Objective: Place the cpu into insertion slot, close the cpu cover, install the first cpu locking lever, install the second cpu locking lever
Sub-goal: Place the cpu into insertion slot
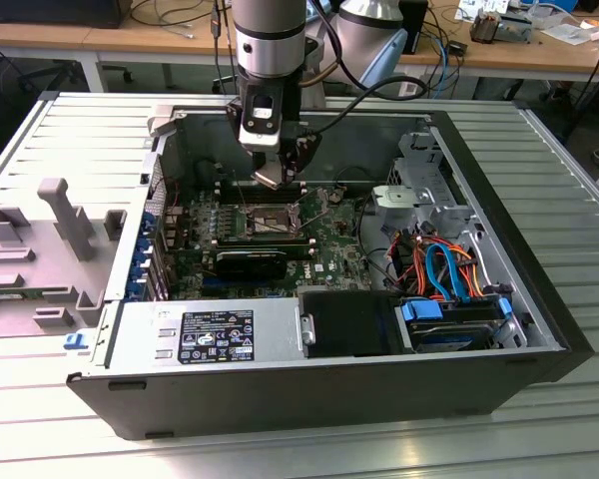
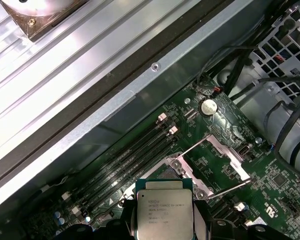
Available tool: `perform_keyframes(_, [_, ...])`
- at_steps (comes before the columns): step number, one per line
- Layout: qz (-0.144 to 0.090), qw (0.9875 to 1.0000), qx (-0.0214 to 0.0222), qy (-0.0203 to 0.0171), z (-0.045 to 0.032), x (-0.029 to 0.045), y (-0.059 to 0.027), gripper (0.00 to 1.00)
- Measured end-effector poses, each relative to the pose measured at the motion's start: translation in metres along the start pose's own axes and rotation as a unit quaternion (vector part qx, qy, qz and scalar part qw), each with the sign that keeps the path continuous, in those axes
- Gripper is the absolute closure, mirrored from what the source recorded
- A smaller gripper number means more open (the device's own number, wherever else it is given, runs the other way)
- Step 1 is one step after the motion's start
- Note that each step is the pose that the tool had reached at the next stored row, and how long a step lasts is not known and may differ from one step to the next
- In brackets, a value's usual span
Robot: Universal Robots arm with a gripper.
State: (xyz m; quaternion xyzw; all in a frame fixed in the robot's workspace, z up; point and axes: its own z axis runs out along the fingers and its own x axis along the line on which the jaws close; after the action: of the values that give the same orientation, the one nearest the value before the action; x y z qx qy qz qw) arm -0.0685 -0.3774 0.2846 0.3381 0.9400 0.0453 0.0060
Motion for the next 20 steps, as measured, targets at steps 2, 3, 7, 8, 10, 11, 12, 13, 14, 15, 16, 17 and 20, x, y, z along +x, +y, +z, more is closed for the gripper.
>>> perform_keyframes(2, [0.001,1.0,0.0,-0.0001,0.0,0.0,0.0,0.45])
perform_keyframes(3, [0.001,1.0,0.0,-0.0002,0.0,0.0,0.0,0.45])
perform_keyframes(7, [0.004,1.0,-0.0001,-0.0004,0.0,0.0,0.0,0.45])
perform_keyframes(8, [0.005,1.0,-0.0001,-0.0004,0.0,0.0,0.0,0.45])
perform_keyframes(10, [0.006,1.0,-0.0001,-0.0005,0.0,0.0,0.0,0.45])
perform_keyframes(11, [0.006,1.0,-0.0001,-0.0006,0.0,0.0,0.0,0.45])
perform_keyframes(12, [0.007,1.0,-0.0001,-0.0006,0.0,0.0,0.0,0.45])
perform_keyframes(13, [0.007,1.0,-0.0001,-0.0007,0.0,0.0,0.0,0.45])
perform_keyframes(14, [0.008,1.0,-0.0001,-0.0007,0.0,0.0,0.0,0.45])
perform_keyframes(15, [0.008,1.0,-0.0001,-0.0008,0.0,0.0,0.0,0.45])
perform_keyframes(16, [0.009,1.0,-0.0001,-0.0008,0.0,0.0,0.0,0.45])
perform_keyframes(17, [0.009,1.0,-0.0002,-0.0008,0.0,0.0,0.0,0.45])
perform_keyframes(20, [0.011,0.9999,-0.0002,-0.001,0.0,0.0,0.0,0.45])
